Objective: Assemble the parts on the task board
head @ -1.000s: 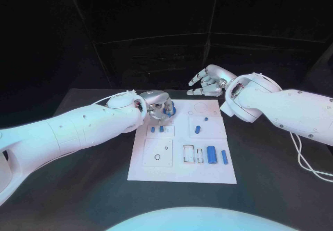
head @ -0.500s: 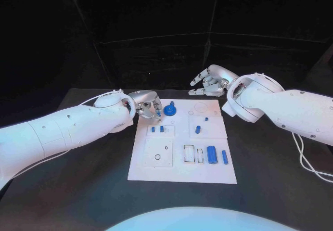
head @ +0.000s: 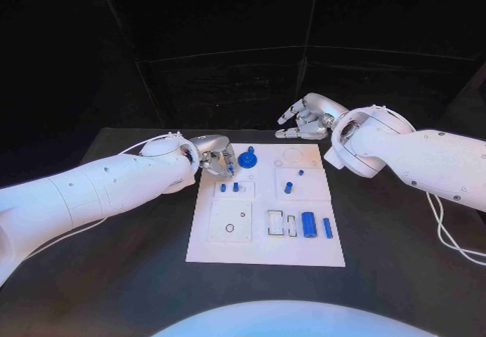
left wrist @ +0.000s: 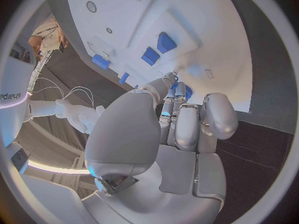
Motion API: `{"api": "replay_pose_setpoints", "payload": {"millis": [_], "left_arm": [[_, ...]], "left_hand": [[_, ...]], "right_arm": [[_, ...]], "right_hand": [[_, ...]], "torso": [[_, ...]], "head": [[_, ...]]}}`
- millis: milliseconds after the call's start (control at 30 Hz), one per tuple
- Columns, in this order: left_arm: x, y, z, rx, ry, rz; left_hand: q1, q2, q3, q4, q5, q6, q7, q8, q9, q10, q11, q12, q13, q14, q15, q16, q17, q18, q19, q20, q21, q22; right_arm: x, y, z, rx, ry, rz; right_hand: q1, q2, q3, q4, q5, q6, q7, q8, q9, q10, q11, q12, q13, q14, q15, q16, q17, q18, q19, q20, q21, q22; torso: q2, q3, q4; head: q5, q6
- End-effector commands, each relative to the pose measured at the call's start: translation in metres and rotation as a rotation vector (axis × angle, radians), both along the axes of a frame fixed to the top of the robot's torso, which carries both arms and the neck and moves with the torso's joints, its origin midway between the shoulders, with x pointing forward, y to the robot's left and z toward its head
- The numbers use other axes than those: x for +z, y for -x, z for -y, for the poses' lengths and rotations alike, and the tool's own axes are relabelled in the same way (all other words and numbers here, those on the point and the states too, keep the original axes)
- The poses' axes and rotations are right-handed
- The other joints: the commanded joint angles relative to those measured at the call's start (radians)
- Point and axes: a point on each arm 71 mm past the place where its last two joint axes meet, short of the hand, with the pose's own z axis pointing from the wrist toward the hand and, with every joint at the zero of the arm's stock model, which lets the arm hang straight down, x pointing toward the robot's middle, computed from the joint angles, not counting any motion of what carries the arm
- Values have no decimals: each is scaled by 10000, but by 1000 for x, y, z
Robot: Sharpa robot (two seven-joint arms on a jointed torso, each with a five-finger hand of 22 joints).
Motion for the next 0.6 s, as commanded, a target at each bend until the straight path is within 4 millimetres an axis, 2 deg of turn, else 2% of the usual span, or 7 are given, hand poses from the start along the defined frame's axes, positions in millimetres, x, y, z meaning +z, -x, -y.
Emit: {"api": "replay_pose_setpoints", "payload": {"millis": [33, 600], "left_arm": [[-2, -1, 1, 17, -99, -283], [-7, -1, 5, -56, -245, -457]], "left_hand": [[-113, 8, 39, -10, -16, 72, -24, -52, 0, 64, 7, -48, 15, 117, -66, 13, -8, -134, 52, -14, 22, 10], [-128, 5, 46, -14, -15, 74, -26, -65, -2, 74, 6, -70, 15, 111, -65, 4, -30, -131, 45, -14, 11, 2]], "right_arm": [[2, 1, -1, 102, -16, 35], [2, 1, -2, 123, -22, 34]], "right_hand": [[70, 32, -5, 60, 33, 8, -25, 66, -10, 2, -12, 8, 9, 669, -61, -57, 824, 151, -82, 5, -40, -5], [70, 32, -5, 60, 33, 8, -25, 66, -10, 2, -12, 8, 9, 669, -61, -57, 824, 151, -82, 5, -40, -5]], "torso": [[-4, 1, 2], [-6, 2, 9]], "head": [[-15, -23], [-12, -47]]}}
